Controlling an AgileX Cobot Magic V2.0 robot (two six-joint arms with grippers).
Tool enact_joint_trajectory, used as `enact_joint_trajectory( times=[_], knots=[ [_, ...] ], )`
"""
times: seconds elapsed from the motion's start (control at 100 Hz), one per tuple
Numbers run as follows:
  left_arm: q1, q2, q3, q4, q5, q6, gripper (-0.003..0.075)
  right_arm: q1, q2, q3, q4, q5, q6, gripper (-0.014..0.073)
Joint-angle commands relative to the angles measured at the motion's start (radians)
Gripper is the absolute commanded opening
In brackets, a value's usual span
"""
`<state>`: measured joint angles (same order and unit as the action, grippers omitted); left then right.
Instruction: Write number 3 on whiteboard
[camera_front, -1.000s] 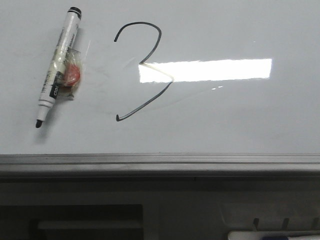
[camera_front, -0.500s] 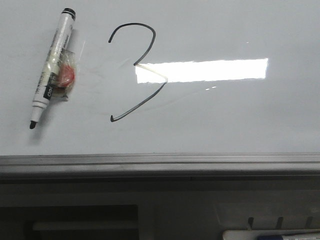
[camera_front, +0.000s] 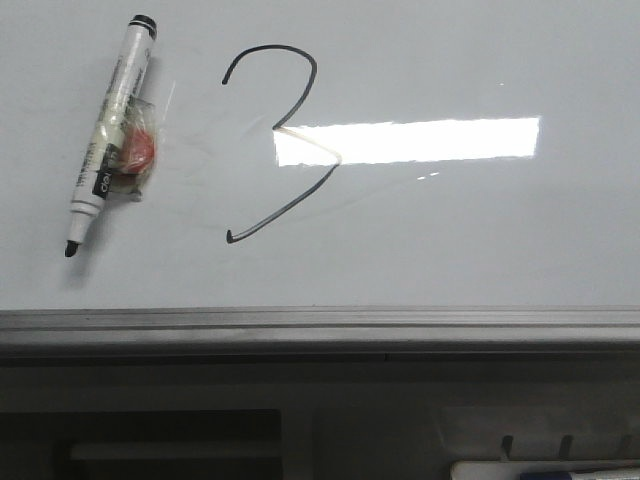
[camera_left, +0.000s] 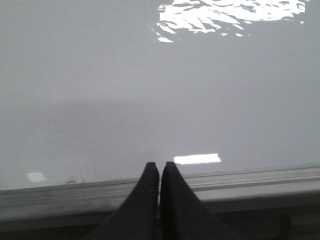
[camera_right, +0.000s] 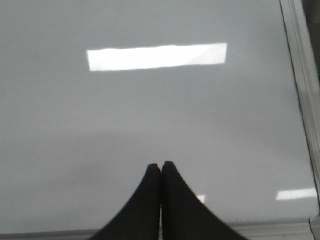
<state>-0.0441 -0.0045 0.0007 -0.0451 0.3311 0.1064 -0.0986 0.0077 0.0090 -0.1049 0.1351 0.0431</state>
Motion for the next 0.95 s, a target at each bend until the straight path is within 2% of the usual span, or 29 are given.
enact_joint_trajectory(
  times=[0.0,0.23,0.94],
  knots=[
    [0.006,-0.025,0.011,-0.003,-0.057,-0.010,-0.0020,-0.011,-0.036,0.029,-0.006,-0.026,-0.024,-0.0061],
    [0.006,-0.025,0.011,-0.003,-0.057,-0.010,-0.0020,-0.011,-0.034,0.029,-0.008,0.167,-0.043,-0.0061],
    [0.006,-0.025,0.011,-0.003,-0.057,-0.010,-0.0020,-0.011,-0.034,0.029,-0.008,0.168,-0.043,-0.0061]
  ],
)
